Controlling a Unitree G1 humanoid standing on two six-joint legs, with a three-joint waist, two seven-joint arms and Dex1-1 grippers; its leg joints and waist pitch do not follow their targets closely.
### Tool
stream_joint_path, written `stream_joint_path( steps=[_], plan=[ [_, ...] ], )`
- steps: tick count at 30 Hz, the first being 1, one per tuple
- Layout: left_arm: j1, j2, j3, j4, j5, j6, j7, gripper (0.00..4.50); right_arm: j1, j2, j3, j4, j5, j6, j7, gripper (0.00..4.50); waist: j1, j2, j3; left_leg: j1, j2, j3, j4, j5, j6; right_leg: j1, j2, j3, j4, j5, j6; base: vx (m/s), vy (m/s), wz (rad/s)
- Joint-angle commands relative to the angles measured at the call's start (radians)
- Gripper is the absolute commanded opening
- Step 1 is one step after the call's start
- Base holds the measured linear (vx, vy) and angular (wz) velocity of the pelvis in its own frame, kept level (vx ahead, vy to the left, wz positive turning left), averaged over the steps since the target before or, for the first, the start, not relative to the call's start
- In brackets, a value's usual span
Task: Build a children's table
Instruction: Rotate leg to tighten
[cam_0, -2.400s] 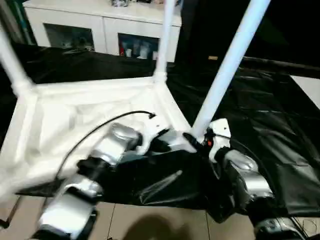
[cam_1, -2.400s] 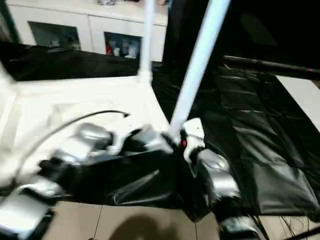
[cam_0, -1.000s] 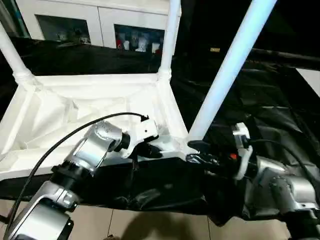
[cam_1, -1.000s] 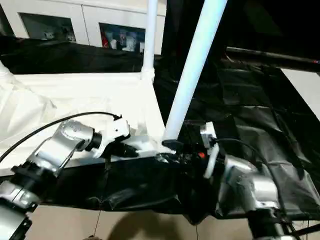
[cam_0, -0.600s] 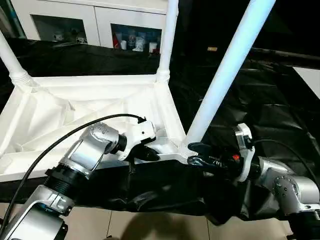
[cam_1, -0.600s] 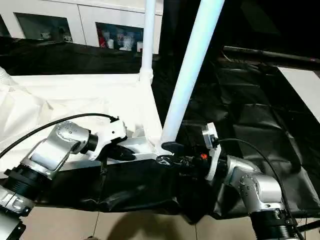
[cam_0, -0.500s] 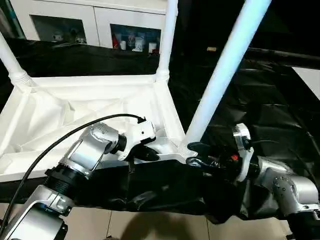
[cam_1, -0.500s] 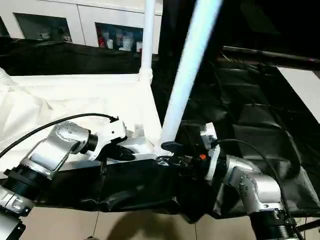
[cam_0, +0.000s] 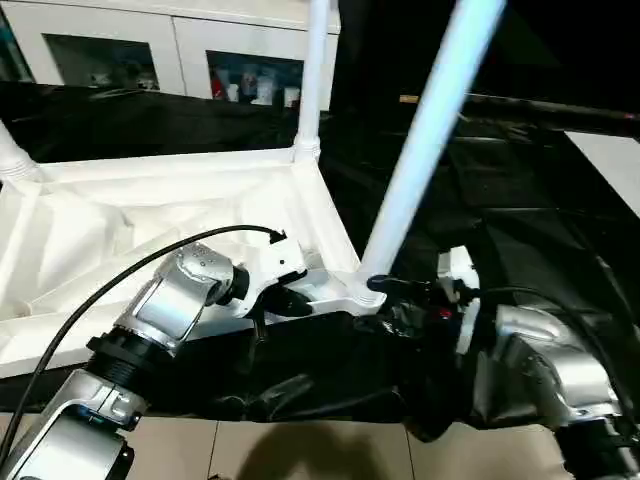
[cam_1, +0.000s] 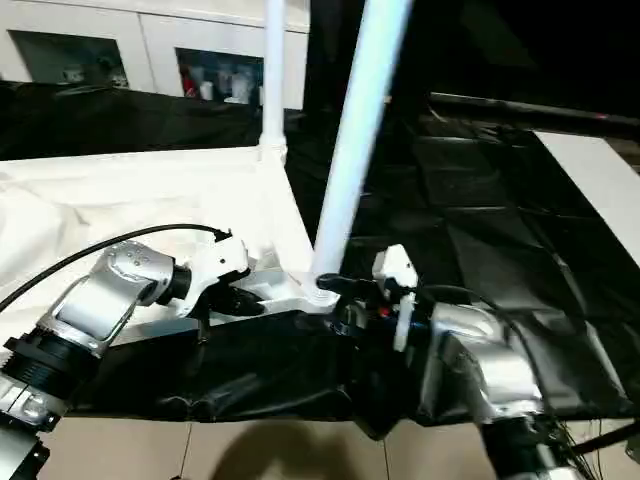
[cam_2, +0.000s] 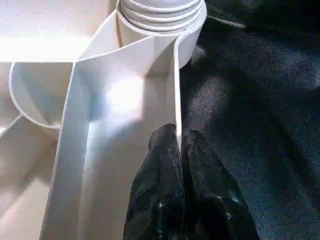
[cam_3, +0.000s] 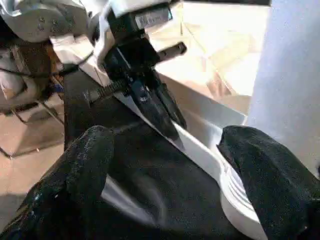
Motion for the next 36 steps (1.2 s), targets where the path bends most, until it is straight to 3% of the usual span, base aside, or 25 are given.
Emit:
stream_joint_path(
  steps=[1, 5, 6, 7, 10, 14, 15, 18, 21, 24, 26, 29, 31, 36],
  plan=[
    [0.031, 0.007, -0.059, 0.012, -0.006, 0.007, -0.059, 0.00, 0.019, -0.045, -0.049, 0.010, -0.024, -0.013, -0.014, 3.99, 0.010, 0.009, -0.050, -0.002, 0.012, 0.004, -0.051, -0.101, 0.061, 0.056, -0.049, 0.050, -0.062, -0.023, -0.223, 0.000, 0.000, 0.00],
    [0.028, 0.010, -0.062, 0.016, -0.004, 0.000, -0.070, 0.00, 0.036, -0.084, -0.068, 0.012, -0.029, -0.029, -0.001, 3.99, 0.020, 0.008, -0.049, 0.000, 0.010, 0.007, -0.048, -0.097, 0.073, 0.056, -0.048, 0.051, -0.061, -0.001, -0.235, 0.000, 0.000, 0.00],
    [0.028, 0.010, -0.063, 0.017, -0.004, -0.003, -0.072, 0.00, 0.037, -0.093, -0.073, 0.015, -0.033, -0.036, -0.003, 3.99, 0.021, 0.017, -0.048, 0.000, 0.011, 0.006, -0.050, -0.108, 0.071, 0.055, -0.050, 0.050, -0.062, -0.015, -0.234, 0.000, 0.000, 0.00],
    [0.026, 0.010, -0.063, 0.017, -0.004, -0.008, -0.075, 0.00, 0.033, -0.095, -0.080, 0.023, -0.039, -0.043, -0.015, 3.99, 0.022, 0.013, -0.048, 0.002, 0.012, 0.006, -0.050, -0.128, 0.064, 0.056, -0.050, 0.050, -0.065, -0.046, -0.231, 0.000, 0.000, 0.00],
    [0.022, 0.006, -0.061, 0.017, -0.009, -0.018, -0.077, 0.00, 0.017, -0.080, -0.082, 0.043, -0.056, -0.064, -0.056, 3.99, 0.021, 0.016, -0.048, 0.001, 0.011, 0.005, -0.050, -0.135, 0.053, 0.055, -0.050, 0.050, -0.067, -0.067, -0.225, 0.000, 0.000, 0.00],
    [0.018, 0.006, -0.063, 0.017, -0.011, -0.020, -0.077, 0.00, 0.001, -0.057, -0.040, 0.063, -0.083, -0.084, -0.068, 3.99, 0.020, 0.017, -0.050, 0.002, 0.011, 0.005, -0.048, -0.124, 0.055, 0.056, -0.048, 0.050, -0.061, -0.026, -0.236, 0.000, 0.000, 0.00],
    [0.016, 0.006, -0.064, 0.021, -0.011, -0.023, -0.076, 0.00, -0.011, -0.040, -0.018, 0.083, -0.104, -0.097, -0.076, 3.99, 0.021, 0.022, -0.050, 0.001, 0.011, 0.004, -0.048, -0.116, 0.057, 0.056, -0.048, 0.050, -0.058, -0.006, -0.242, 0.000, 0.000, 0.00],
    [0.012, 0.002, -0.064, 0.028, -0.008, -0.030, -0.072, 0.00, -0.040, -0.009, 0.017, 0.136, -0.156, -0.145, -0.103, 3.99, 0.019, 0.021, -0.050, 0.000, 0.010, 0.005, -0.048, -0.115, 0.053, 0.055, -0.049, 0.048, -0.058, -0.008, -0.247, 0.000, 0.000, 0.00],
    [0.010, 0.000, -0.062, 0.030, -0.007, -0.031, -0.068, 0.00, -0.086, 0.026, 0.026, 0.211, -0.200, -0.188, -0.167, 3.99, 0.018, 0.022, -0.049, 0.002, 0.010, 0.006, -0.048, -0.113, 0.045, 0.055, -0.050, 0.050, -0.055, -0.011, -0.253, 0.000, 0.000, 0.00],
    [0.011, -0.001, -0.062, 0.028, -0.007, -0.029, -0.065, 0.00, -0.101, 0.036, 0.023, 0.231, -0.199, -0.196, -0.170, 3.99, 0.020, 0.025, -0.049, 0.002, 0.010, 0.006, -0.047, -0.100, 0.053, 0.057, -0.048, 0.051, -0.052, 0.016, -0.256, 0.000, 0.000, 0.00],
    [0.012, 0.001, -0.060, 0.028, -0.008, -0.030, -0.062, 0.00, -0.110, 0.040, 0.025, 0.238, -0.199, -0.202, -0.166, 3.63, 0.019, 0.022, -0.048, 0.000, 0.009, 0.006, -0.046, -0.090, 0.064, 0.058, -0.047, 0.050, -0.051, 0.038, -0.257, 0.000, 0.000, 0.00],
    [0.013, 0.002, -0.059, 0.030, -0.008, -0.032, -0.061, 0.00, -0.120, 0.043, 0.024, 0.258, -0.201, -0.219, -0.154, 3.58, 0.019, 0.022, -0.046, 0.001, 0.010, 0.006, -0.048, -0.114, 0.065, 0.057, -0.050, 0.050, -0.055, -0.003, -0.251, 0.000, 0.000, 0.00],
    [0.013, 0.001, -0.059, 0.030, -0.008, -0.031, -0.060, 0.00, -0.125, 0.045, 0.026, 0.272, -0.206, -0.231, -0.149, 3.21, 0.018, 0.023, -0.045, 0.001, 0.010, 0.006, -0.049, -0.129, 0.058, 0.056, -0.050, 0.051, -0.058, -0.033, -0.245, 0.000, 0.000, 0.00],
    [0.014, -0.002, -0.057, 0.032, -0.008, -0.029, -0.056, 0.00, -0.133, 0.054, 0.027, 0.303, -0.208, -0.260, -0.136, 2.96, 0.017, 0.023, -0.046, 0.000, 0.011, 0.005, -0.048, -0.125, 0.059, 0.056, -0.049, 0.051, -0.056, -0.024, -0.246, 0.000, 0.000, 0.00]
  ],
)
